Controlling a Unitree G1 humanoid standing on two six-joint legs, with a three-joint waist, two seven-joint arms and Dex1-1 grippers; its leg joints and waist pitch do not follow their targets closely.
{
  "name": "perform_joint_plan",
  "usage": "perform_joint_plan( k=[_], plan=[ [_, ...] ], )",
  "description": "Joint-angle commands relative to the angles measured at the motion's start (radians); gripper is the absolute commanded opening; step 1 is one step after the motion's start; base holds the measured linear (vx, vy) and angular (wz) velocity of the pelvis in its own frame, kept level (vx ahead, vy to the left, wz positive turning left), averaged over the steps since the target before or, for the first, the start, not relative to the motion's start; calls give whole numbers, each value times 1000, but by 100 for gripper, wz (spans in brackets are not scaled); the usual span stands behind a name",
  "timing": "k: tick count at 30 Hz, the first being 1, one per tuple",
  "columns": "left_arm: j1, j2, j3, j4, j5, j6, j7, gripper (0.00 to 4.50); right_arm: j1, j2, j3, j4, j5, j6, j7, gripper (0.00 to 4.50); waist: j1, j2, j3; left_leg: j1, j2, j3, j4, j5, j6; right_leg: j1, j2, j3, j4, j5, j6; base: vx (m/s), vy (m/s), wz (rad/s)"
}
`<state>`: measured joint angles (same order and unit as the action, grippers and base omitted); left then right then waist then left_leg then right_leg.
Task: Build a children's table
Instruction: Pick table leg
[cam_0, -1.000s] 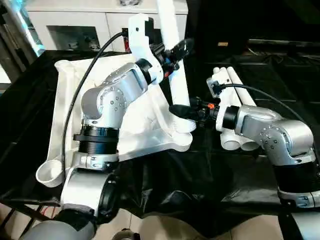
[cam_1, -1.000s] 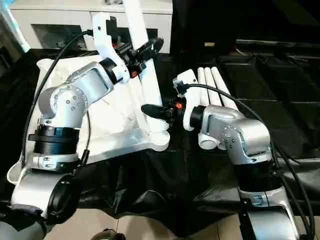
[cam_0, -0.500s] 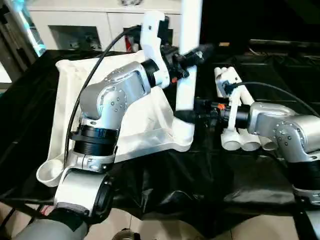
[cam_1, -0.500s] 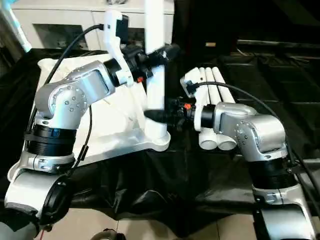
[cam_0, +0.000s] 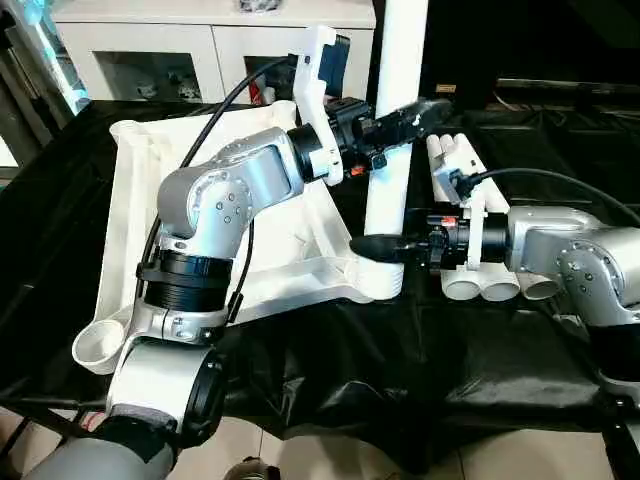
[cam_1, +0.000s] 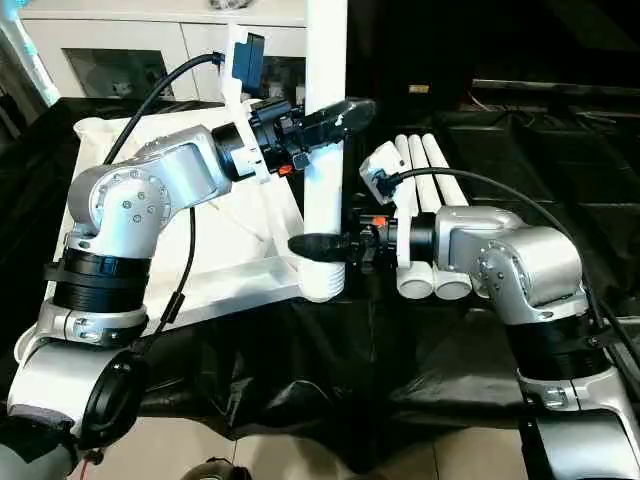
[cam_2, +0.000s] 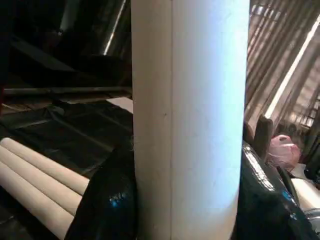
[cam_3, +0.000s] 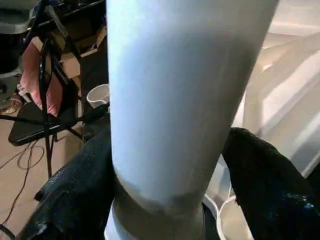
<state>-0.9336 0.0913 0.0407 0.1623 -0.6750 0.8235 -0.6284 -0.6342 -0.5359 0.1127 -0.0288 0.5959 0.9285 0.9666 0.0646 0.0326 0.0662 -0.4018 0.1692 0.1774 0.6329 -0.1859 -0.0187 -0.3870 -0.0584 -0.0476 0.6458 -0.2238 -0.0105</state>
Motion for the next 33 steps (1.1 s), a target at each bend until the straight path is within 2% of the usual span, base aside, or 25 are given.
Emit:
perform_joint_plan(
  k=[1, 5, 7, 10, 12, 16, 18, 22, 23, 25, 26, 27, 29, 30, 33],
  plan=[
    [0, 4, -1, -35, -25, 10, -15, 183, -4, -13, 12, -18, -4, -6, 1, 333, 4, -18, -80, 23, 55, -21, -63, -45, 56, 57, -83, 47, -74, -3, -275, 0, 0, 0],
    [2, 7, -1, -42, -31, 16, -19, 183, -5, -10, 17, -14, -10, -7, 3, 333, 4, -19, -81, 22, 55, -21, -62, -37, 59, 58, -83, 47, -72, 4, -275, 0, 0, 0],
    [3, 7, 0, -46, -33, 17, -22, 183, -6, -7, 17, -12, -11, -7, 4, 306, 4, -19, -80, 22, 54, -21, -62, -40, 59, 57, -82, 47, -73, -2, -273, 0, 0, 0],
    [4, 6, 3, -50, -33, 19, -29, 183, -8, 1, 16, 1, -15, -10, 2, 295, 4, -21, -81, 21, 53, -20, -62, -39, 59, 57, -82, 48, -74, -6, -270, 0, 0, 0],
    [7, 9, -2, -56, -35, 21, -35, 183, -8, 4, 15, 8, -15, -12, 0, 266, 5, -21, -80, 21, 53, -20, -62, -37, 59, 56, -82, 47, -74, -9, -268, 0, 0, 0],
    [15, 12, -12, -66, -35, 24, -46, 182, -7, 6, 15, 9, -14, -12, -3, 253, 4, -20, -80, 21, 54, -20, -62, -35, 60, 56, -82, 47, -73, -6, -268, 0, 0, 0],
    [20, 15, -23, -72, -32, 26, -53, 182, -7, 8, 14, 9, -12, -14, -1, 223, 5, -20, -80, 22, 54, -20, -62, -36, 59, 56, -83, 47, -73, -8, -267, 0, 0, 0],
    [21, 14, -25, -73, -33, 28, -56, 182, -3, 10, 15, 9, -18, -18, -3, 195, 4, -20, -81, 22, 53, -20, -62, -37, 56, 56, -82, 47, -73, -8, -266, 0, 0, 0],
    [21, 14, -25, -74, -33, 29, -57, 182, -3, 11, 15, 8, -19, -18, -3, 195, 5, -17, -81, 22, 54, -21, -62, -34, 57, 55, -82, 47, -72, -3, -268, 0, 0, 0],
    [21, 16, -28, -75, -31, 30, -60, 182, -2, 12, 16, 7, -20, -18, -4, 194, 5, -18, -81, 22, 54, -20, -62, -35, 57, 56, -81, 47, -73, -1, -268, 0, 0, 0],
    [20, 17, -29, -75, -30, 30, -62, 182, -2, 13, 16, 6, -20, -18, -3, 249, 5, -18, -81, 22, 54, -21, -62, -34, 57, 56, -82, 47, -72, 3, -269, 0, 0, 0],
    [20, 18, -31, -74, -27, 29, -63, 182, -1, 14, 12, 4, -14, -13, -1, 263, 5, -18, -81, 22, 54, -21, -62, -33, 57, 56, -82, 47, -72, 5, -270, 0, 0, 0],
    [20, 18, -32, -72, -26, 28, -64, 182, -1, 15, 7, 1, -5, -8, 3, 280, 5, -19, -81, 22, 54, -21, -62, -34, 58, 56, -82, 47, -72, 5, -270, 0, 0, 0],
    [20, 20, -35, -71, -23, 27, -66, 182, -2, 16, 6, 1, -11, -14, -5, 291, 6, -13, -81, 22, 54, -21, -62, -36, 56, 56, -83, 47, -71, 3, -271, 0, 0, 0],
    [19, 24, -38, -69, -21, 28, -71, 182, -8, 17, 6, 10, -26, -26, -18, 304, 4, -16, -81, 22, 54, -21, -62, -37, 51, 57, -81, 47, -71, 7, -272, 0, 0, 0]
  ],
)
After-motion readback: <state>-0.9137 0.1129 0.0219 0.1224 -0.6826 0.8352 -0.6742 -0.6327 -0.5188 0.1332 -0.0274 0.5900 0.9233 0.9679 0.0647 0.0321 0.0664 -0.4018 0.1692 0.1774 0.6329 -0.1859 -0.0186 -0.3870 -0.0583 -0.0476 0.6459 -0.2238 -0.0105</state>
